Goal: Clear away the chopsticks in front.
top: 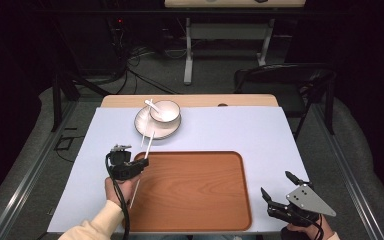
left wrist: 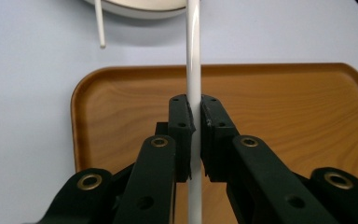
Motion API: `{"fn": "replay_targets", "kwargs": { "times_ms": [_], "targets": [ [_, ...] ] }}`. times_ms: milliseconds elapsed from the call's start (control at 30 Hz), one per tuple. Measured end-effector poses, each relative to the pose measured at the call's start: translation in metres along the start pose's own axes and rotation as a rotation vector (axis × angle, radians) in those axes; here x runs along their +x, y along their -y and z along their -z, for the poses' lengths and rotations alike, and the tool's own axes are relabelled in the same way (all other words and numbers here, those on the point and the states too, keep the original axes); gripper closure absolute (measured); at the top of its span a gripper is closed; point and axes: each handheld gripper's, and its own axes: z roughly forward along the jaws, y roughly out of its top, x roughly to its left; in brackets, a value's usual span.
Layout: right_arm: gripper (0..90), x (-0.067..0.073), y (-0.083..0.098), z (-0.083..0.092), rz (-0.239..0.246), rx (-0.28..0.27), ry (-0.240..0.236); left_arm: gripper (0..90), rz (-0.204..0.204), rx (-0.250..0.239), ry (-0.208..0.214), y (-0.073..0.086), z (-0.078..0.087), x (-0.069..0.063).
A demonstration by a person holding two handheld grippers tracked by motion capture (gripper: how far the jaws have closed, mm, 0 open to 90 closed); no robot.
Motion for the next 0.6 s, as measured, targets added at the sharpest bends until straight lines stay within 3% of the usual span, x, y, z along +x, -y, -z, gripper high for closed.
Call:
{"fn": "replay_targets", "kwargs": {
  "times_ms": [200,400,600],
  "targets": [
    [14.3,0.000,0.000,0.000,0.000,-0.002,0.000,84.0,0.040,0.021,-0.036,0.019,-0.001,0.004],
    [14.3,0.000,0.000,0.000,0.000,-0.001,0.000,84.0,0.041,0.061,-0.062,0.031,-0.007,0.006],
    [14.3,0.000,0.000,0.000,-0.001,-0.003,0.001,83.9,0.022,0.090,-0.090,0.034,-0.009,0.008]
  ]
}}
